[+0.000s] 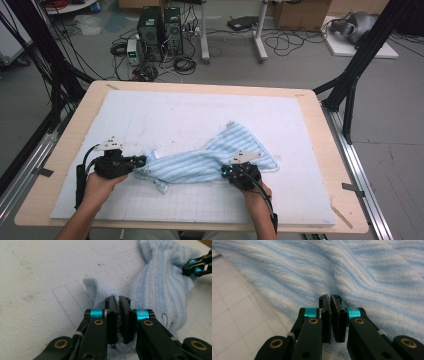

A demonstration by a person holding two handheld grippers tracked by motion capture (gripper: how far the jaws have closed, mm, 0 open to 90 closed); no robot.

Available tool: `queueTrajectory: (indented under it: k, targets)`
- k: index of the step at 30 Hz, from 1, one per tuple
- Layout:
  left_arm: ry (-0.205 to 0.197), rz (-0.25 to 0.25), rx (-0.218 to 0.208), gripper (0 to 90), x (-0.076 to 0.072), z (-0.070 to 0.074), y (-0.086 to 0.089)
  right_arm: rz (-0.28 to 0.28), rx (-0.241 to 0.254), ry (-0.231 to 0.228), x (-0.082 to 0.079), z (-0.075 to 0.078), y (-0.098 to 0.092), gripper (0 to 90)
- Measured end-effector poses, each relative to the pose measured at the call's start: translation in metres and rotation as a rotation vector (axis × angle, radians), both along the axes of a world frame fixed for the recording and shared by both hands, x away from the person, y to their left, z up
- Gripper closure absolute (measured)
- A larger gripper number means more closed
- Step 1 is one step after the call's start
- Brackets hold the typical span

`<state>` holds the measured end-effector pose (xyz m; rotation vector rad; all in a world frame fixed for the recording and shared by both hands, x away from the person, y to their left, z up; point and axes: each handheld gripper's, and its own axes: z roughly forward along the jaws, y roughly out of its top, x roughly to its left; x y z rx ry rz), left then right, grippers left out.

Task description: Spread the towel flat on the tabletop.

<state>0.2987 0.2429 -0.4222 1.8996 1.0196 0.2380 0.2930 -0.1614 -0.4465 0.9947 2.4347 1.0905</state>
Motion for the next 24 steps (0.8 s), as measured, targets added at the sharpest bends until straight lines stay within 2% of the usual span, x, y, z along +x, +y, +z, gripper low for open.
queueTrajectory:
  k: [3, 5, 7, 9, 11, 15, 19, 21, 24]
  targets:
    - [-0.02, -0.016, -0.04, 81.0, -0.003, -0.002, -0.002, -0.008, -0.009, -0.002, -0.006, 0.001, -0.009, 87.6]
    - [-0.038, -0.009, -0.051, 66.0, -0.005, -0.002, -0.005, -0.014, -0.011, -0.002, -0.012, 0.001, -0.015, 87.6]
    - [-0.046, -0.028, -0.095, 49.7, -0.004, -0.001, -0.007, -0.022, -0.019, -0.007, -0.016, 0.001, -0.023, 87.6]
    - [-0.086, -0.038, -0.094, 41.8, -0.005, 0.002, -0.01, -0.029, -0.031, -0.01, -0.021, 0.002, -0.03, 87.6]
    - [-0.107, -0.038, -0.099, 38.6, -0.004, 0.004, -0.011, -0.034, -0.04, -0.019, -0.027, 0.003, -0.036, 87.6]
    - [-0.125, -0.05, -0.096, 38.1, 0.001, 0.013, -0.014, -0.057, -0.053, -0.023, -0.036, 0.004, -0.053, 87.6]
    - [-0.136, -0.07, -0.089, 38.4, 0.008, 0.019, -0.021, -0.115, -0.046, -0.036, -0.04, 0.006, -0.073, 87.6]
    - [-0.147, -0.084, -0.09, 38.8, 0.012, 0.021, -0.025, -0.15, -0.058, -0.046, -0.042, 0.006, -0.082, 87.6]
    - [-0.141, -0.089, -0.097, 39.8, 0.018, 0.021, -0.032, -0.219, -0.07, -0.051, -0.044, 0.005, -0.097, 87.6]
